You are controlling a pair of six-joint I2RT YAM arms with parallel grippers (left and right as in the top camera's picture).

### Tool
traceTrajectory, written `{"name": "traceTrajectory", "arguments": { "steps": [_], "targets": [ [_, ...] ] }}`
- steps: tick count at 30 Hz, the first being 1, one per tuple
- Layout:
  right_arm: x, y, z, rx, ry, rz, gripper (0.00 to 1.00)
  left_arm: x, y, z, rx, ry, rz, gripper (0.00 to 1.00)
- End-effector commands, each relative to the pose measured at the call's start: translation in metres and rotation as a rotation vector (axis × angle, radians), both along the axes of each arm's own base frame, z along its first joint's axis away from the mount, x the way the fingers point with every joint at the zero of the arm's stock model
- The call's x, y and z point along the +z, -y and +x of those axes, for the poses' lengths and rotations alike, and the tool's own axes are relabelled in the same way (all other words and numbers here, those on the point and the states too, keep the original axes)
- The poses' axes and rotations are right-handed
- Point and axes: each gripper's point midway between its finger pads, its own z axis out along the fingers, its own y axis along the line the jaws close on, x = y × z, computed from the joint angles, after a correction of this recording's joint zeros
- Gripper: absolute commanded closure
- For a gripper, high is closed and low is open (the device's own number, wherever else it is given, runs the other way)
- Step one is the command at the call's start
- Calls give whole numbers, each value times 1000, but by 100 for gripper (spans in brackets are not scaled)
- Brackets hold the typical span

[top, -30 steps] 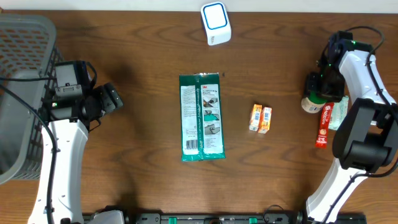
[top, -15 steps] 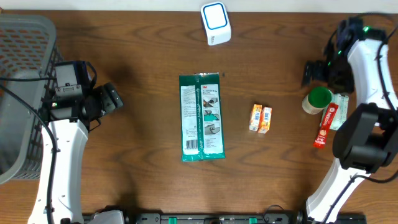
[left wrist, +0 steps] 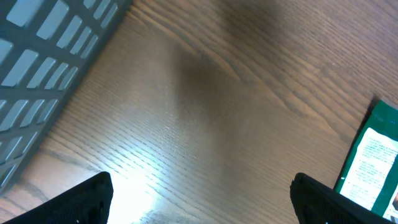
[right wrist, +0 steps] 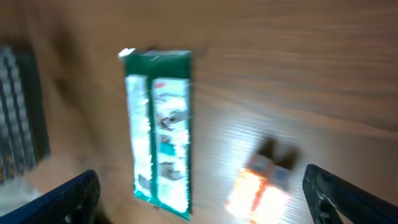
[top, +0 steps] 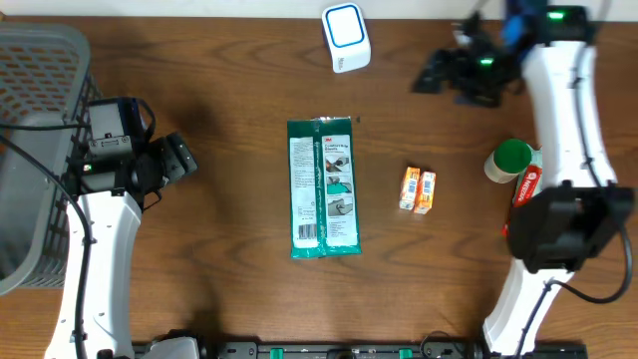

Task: Scan the item barcode
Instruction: 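Release the jar and move the right gripper to the glove package, then lower the right gripper onto the green glove package and grasp it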

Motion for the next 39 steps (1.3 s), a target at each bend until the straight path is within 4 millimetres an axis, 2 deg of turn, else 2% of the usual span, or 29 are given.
{"name": "traceTrajectory", "arguments": {
  "steps": [1, 6, 8, 11, 15, 20, 25, 29, 39],
  "targets": [
    [-10, -51, -19, 138, -9, -25, 1, 4, -3, 2, 11, 10, 7, 8],
    [-39, -107, -53, 261, -65, -89, 1, 4, -3, 2, 11, 10, 7, 8],
    [-57, -129, -72, 321, -96, -99, 1, 4, -3, 2, 11, 10, 7, 8],
    [-83, -146, -95, 375, -139, -138, 1, 4, -3, 2, 11, 10, 7, 8],
    [-114, -141, -112, 370, -176, -268, 1, 4, -3, 2, 11, 10, 7, 8],
    [-132, -140, -117, 371, -178, -299, 1, 4, -3, 2, 11, 11, 7, 8],
    [-154, -129, -128, 366, -220, -315, 1, 4, -3, 2, 11, 10, 7, 8],
    [-166, -127, -134, 380, -230, -312, 1, 4, -3, 2, 11, 10, 7, 8],
    [-191, -129, -134, 381, -191, -299, 1, 4, -3, 2, 11, 10, 7, 8]
  ]
}}
